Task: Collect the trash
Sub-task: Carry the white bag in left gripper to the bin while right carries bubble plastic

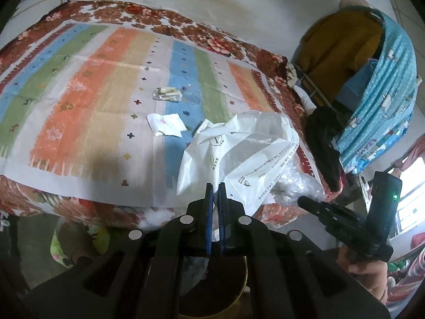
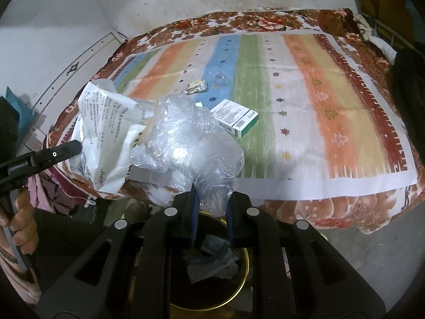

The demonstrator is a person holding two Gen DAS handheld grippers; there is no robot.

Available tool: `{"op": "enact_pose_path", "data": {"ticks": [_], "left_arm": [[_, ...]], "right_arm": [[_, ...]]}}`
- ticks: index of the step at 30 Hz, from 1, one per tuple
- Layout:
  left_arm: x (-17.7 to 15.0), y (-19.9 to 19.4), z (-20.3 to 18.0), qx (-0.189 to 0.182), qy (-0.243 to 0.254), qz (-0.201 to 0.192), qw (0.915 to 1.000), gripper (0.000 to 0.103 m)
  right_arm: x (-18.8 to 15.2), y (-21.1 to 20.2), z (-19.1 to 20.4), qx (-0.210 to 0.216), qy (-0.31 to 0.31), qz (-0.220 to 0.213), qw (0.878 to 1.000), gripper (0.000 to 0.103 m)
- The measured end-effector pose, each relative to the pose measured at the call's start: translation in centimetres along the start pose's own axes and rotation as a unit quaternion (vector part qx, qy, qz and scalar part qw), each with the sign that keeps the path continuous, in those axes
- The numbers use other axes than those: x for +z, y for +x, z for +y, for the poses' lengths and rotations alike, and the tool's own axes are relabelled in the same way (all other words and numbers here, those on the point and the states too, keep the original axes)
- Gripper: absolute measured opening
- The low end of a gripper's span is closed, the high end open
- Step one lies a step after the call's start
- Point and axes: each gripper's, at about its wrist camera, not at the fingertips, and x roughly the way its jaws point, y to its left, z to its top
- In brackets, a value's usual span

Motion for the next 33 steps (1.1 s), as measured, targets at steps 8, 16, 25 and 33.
{"op": "enact_pose_path", "data": {"ticks": [8, 16, 25, 33], "left_arm": [[-2.1, -0.5, 1.1, 0.001, -0.003, 0.007, 1.0000, 0.003], [-4.4, -1.1, 2.1, -0.006, -0.016, 0.012, 0.9998, 0.003], [-7.4, -0.9, 1.9, -0.008, -0.008, 0.028, 0.9996, 0.003], [-10.0, -1.0, 1.6, 0.003, 0.002, 0.033, 0.9994, 0.003]], "right_arm": [[-3.6, -0.6, 0.1, -0.032, -0.005, 0.003, 0.999, 0.016], [-7.0, -0.6, 1.7, -0.024, -0.005, 0.015, 1.000, 0.016], [-10.7, -1.3, 2.3, -0.031, 0.016, 0.028, 0.999, 0.016], [-13.1, -2.0, 2.6, -0.040, 0.032, 0.038, 0.998, 0.016]]}}
